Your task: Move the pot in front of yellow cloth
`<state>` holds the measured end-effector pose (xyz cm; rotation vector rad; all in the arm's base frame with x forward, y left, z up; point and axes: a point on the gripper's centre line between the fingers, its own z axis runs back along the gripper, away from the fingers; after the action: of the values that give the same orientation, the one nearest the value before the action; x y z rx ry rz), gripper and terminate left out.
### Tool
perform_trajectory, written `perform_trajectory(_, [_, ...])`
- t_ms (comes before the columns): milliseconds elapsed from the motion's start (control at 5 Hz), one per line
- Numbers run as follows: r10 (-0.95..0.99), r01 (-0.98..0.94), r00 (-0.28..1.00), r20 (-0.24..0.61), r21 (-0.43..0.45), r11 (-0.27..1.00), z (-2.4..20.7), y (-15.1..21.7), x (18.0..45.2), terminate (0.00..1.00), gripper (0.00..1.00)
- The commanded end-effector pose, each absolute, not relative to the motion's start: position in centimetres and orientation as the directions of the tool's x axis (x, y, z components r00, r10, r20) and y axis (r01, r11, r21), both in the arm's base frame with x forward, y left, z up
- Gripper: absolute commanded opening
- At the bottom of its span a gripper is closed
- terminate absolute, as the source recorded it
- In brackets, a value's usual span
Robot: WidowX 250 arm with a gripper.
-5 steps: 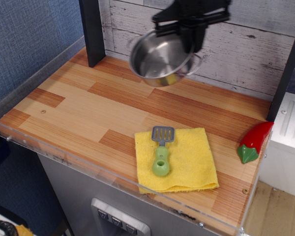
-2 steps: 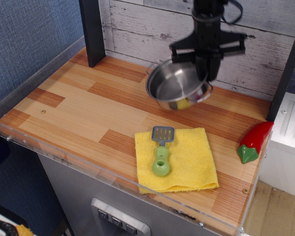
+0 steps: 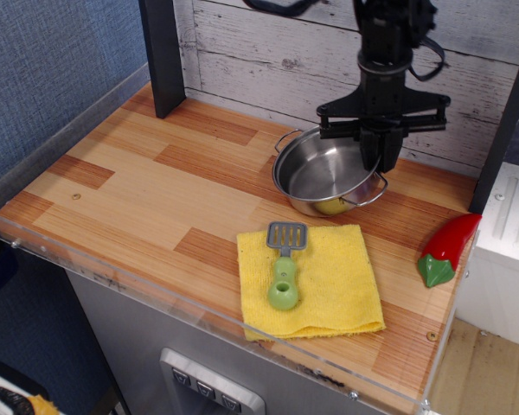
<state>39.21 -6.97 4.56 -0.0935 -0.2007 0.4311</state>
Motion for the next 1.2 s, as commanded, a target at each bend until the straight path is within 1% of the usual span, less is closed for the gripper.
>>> perform_trajectory(0, [0.407, -0.383, 0.893, 0.191, -0.148, 0.912, 5.1, -7.7, 39.1, 0.00, 0.00])
perform_trajectory(200, [0.416, -0.395, 0.892, 0.177, -0.143, 0.907, 4.2, -7.9, 39.0, 0.00, 0.00])
perform_trajectory(400, [0.429, -0.409, 0.886, 0.177, -0.137, 0.902, 3.9, -7.7, 38.8, 0.00, 1.00])
perform_trajectory(800, [0.438, -0.420, 0.885, 0.159, -0.135, 0.897, 3.6, -7.5, 38.8, 0.00, 1.00])
perform_trajectory(1000, [0.442, -0.424, 0.883, 0.159, -0.133, 0.896, 3.8, -7.3, 38.7, 0.00, 1.00])
